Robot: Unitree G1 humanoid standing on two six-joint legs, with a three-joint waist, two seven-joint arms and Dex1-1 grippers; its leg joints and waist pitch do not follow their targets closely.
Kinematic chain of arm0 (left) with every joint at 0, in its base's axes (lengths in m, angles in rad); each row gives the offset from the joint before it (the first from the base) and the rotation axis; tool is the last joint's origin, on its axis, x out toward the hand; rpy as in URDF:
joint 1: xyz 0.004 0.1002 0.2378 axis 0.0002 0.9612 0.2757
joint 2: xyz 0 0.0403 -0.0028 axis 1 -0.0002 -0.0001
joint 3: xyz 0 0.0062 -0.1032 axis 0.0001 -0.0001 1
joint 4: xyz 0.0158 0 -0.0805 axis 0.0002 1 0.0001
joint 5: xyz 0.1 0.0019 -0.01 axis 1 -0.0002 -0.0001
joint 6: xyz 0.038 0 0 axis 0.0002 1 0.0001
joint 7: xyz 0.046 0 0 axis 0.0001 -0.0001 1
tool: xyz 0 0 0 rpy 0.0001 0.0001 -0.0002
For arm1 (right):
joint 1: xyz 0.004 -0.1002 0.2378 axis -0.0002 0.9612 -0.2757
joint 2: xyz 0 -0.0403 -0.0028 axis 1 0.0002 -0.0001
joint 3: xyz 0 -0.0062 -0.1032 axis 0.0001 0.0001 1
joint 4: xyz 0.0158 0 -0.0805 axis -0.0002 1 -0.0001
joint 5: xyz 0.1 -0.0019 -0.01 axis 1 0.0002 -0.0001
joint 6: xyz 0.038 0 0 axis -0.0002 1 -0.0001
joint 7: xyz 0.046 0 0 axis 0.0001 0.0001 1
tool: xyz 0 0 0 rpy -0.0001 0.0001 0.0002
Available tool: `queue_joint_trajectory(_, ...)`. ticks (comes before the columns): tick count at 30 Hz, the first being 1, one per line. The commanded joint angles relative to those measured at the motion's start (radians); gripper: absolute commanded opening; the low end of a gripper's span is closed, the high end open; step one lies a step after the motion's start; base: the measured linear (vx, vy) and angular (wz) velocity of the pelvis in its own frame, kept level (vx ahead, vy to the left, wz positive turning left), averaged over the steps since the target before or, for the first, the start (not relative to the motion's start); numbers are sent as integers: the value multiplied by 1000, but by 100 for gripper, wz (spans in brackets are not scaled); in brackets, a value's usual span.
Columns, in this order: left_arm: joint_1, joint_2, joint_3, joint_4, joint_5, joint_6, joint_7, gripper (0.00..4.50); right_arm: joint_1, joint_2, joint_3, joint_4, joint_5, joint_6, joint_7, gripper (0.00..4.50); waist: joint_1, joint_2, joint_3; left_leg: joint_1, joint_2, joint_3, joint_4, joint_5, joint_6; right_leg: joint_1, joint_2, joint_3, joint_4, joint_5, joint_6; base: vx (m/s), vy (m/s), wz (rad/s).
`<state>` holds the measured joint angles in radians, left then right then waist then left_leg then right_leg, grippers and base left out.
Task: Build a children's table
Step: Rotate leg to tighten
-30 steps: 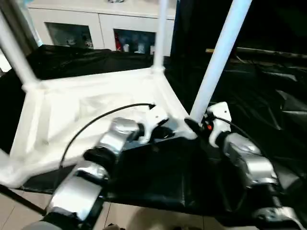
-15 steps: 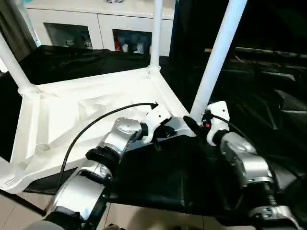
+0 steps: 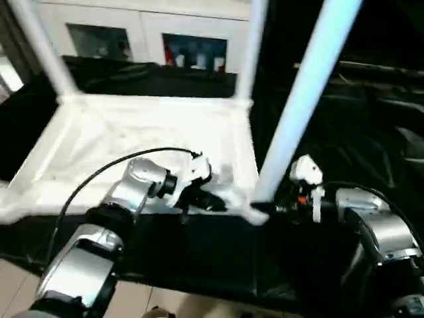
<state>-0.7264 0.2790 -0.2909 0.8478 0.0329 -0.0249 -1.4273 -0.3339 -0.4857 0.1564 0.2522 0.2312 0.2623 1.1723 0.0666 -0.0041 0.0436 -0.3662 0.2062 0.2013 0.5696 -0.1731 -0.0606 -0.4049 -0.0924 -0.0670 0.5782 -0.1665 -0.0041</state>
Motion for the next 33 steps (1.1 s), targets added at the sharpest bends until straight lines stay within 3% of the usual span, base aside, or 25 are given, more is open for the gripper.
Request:
queue_joint_trajectory(1, 8, 7, -24, 0, 10, 3, -29, 0, 11, -30, 28, -9, -9, 8, 53, 277, 2, -5, -55, 18, 34, -7, -60, -246, 69, 49, -48, 37, -56, -173, -268, 0, 0, 0)
queue_joint_trajectory(4, 7, 10, -16, -7, 8, 2, -22, 0, 9, -37, 35, -5, -16, 5, 63, 277, 3, -5, -54, 17, 33, -9, -62, -266, 50, 48, -50, 38, -59, -221, -250, 0, 0, 0)
queue_joint_trajectory(6, 8, 10, -14, -15, 4, 4, -21, 0, 9, -36, 41, -5, -19, 4, 68, 252, 3, -4, -55, 16, 32, -10, -62, -263, 45, 48, -50, 39, -60, -229, -241, 0, 0, 0)
queue_joint_trajectory(11, 6, 9, -14, -18, -1, 5, -17, 0, 6, -27, 42, -9, -3, 14, 62, 225, 3, -5, -57, 14, 31, -9, -59, -231, 57, 50, -48, 38, -54, -172, -252, 0, 0, 0)
queue_joint_trajectory(16, 5, 1, -8, -17, 1, 2, -2, 0, 16, -25, 41, -20, 8, 20, 65, 216, 2, -5, -57, 15, 31, -9, -60, -243, 54, 50, -48, 37, -57, -200, -246, 0, 0, 0)
queue_joint_trajectory(18, 4, -8, -1, -13, -1, 6, 22, 0, 24, -17, 36, -24, 14, 23, 57, 215, 3, -5, -57, 15, 31, -9, -58, -235, 57, 50, -48, 38, -56, -187, -247, 0, 0, 0)
queue_joint_trajectory(19, -6, -30, 14, 7, 6, 6, 104, 0, 37, 10, 22, -20, 16, 22, 14, 214, 3, -7, -57, 14, 31, -9, -58, -235, 58, 50, -48, 38, -55, -185, -248, 0, 0, 0)
queue_joint_trajectory(23, -26, -72, 35, 46, 21, 9, 248, 0, 31, 78, -10, 40, -20, 33, -151, 212, 0, -8, -50, 19, 28, -12, -63, -298, 34, 43, -51, 37, -72, -320, -214, 0, 0, 0)
queue_joint_trajectory(26, -39, -120, 47, 76, 33, 19, 371, 0, 21, 152, -42, 97, -60, 39, -332, 210, -17, -6, -46, 20, 24, -20, -68, -352, 4, 33, -52, 35, -84, -431, -171, 0, 0, 0)
queue_joint_trajectory(27, -43, -150, 51, 89, 39, 28, 435, 0, 18, 201, -62, 116, -75, 48, -436, 209, -22, -11, -47, 18, 23, -22, -69, -360, -2, 38, -51, 32, -86, -449, -156, 0, 0, 0)
queue_joint_trajectory(30, -48, -201, 56, 103, 44, 45, 520, 0, 15, 283, -100, 134, -88, 73, -595, 208, -35, -9, -44, 20, 21, -23, -70, -388, -6, 31, -49, 32, -95, -493, -135, 0, 0, 0)
queue_joint_trajectory(33, -55, -266, 49, 119, 55, 48, 600, 0, 4, 387, -134, 157, -105, 78, -775, 207, -46, -10, -43, 27, 14, -29, -68, -434, -8, 23, -50, 24, -113, -606, -84, 0, 0, 0)
